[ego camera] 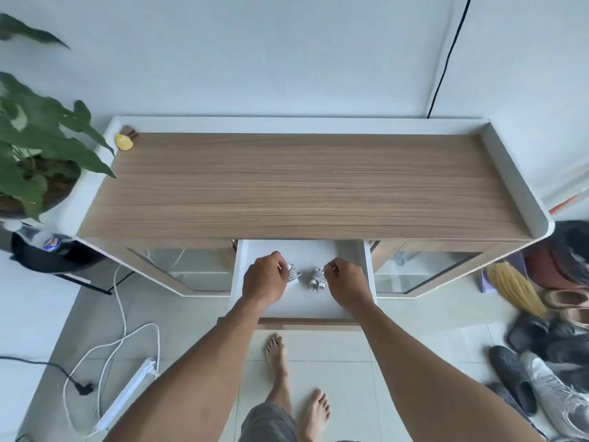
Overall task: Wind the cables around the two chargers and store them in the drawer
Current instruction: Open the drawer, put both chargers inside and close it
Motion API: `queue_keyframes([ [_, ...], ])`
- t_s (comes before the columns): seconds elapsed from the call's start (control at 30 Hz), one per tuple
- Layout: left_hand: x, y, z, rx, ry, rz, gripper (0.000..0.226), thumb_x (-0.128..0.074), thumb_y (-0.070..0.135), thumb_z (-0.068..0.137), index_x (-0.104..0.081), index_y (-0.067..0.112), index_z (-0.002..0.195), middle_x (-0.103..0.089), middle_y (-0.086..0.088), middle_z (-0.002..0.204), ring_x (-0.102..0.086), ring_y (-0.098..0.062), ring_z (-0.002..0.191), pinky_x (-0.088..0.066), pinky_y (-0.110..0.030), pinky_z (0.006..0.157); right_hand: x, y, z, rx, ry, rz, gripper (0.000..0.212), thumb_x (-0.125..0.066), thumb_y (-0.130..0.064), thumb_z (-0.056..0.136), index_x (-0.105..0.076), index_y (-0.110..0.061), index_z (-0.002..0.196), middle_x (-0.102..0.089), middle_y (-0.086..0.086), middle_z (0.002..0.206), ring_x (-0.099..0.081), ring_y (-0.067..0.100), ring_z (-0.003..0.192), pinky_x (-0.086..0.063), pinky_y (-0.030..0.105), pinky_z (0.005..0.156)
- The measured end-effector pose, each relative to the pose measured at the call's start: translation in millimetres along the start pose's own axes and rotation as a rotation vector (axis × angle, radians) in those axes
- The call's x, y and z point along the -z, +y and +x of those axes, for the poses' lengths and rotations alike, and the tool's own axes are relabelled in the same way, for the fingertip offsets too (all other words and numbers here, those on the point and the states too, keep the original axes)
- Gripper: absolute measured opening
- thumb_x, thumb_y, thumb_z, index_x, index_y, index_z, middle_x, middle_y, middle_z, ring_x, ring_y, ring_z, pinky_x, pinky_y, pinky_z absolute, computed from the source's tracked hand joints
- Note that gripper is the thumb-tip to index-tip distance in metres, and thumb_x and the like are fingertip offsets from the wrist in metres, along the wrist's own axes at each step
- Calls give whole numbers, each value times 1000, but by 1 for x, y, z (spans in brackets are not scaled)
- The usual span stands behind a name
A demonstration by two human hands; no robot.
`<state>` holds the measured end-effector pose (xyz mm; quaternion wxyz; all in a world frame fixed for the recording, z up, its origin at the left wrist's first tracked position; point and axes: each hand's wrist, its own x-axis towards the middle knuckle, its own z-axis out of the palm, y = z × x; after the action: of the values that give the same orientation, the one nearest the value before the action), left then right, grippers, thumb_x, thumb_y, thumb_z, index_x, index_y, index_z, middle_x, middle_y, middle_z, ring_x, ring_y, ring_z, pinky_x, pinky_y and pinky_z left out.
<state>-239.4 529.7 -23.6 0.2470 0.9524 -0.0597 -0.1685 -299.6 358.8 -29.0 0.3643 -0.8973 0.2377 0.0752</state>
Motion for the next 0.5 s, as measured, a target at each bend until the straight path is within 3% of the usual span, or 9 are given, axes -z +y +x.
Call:
queue_keyframes([
  [0.1,3,-3,-16,133,8,-119,13,-52,27,90,-63,21,89,-70,1,87,-64,-27,84,-45,-29,67,-2,-1,-8,-155,-30,194,22,-50,-24,90,-65,-9,86,-67,6,77,-61,28,72,-48,32,64],
  [0.2,-4,-16,-26,475,5,-353,33,-50,33,84,-65,6,95,-72,-11,92,-66,-31,84,-49,-29,72,-8,5,-16,-625,-160,687,28,-49,-25,94,-57,-1,82,-59,13,68,-60,26,57,-53,37,56],
  [0.27,-9,-27,-33,744,33,-609,44,-48,36,84,-56,-1,106,-68,-18,96,-64,-31,65,-59,-38,74,-10,11,-28,-822,-248,907,32,-43,-28,97,-48,2,91,-52,18,77,-58,32,67,-53,42,63],
  [0.37,-12,-34,-43,995,87,-920,39,-48,29,93,-45,-2,117,-59,-20,99,-56,-23,58,-58,-36,59,-13,20,-38,-941,-237,1015,38,-35,-30,100,-43,7,110,-51,22,93,-59,44,101,-51,50,82],
  [0.47,-10,-33,-41,1076,192,-1110,44,-45,30,95,-42,-3,124,-56,-15,84,-59,-25,62,-58,-44,82,-6,15,-35,-1000,-165,1068,35,-35,-28,100,-43,0,120,-50,18,93,-55,43,114,-47,56,92],
  [0.5,-9,-34,-37,1099,219,-1155,46,-46,31,94,-40,-1,126,-57,-14,89,-62,-27,72,-55,-46,90,-4,14,-35,-1014,-147,1071,30,-36,-24,98,-44,-3,119,-51,17,94,-56,40,115,-46,56,95],
])
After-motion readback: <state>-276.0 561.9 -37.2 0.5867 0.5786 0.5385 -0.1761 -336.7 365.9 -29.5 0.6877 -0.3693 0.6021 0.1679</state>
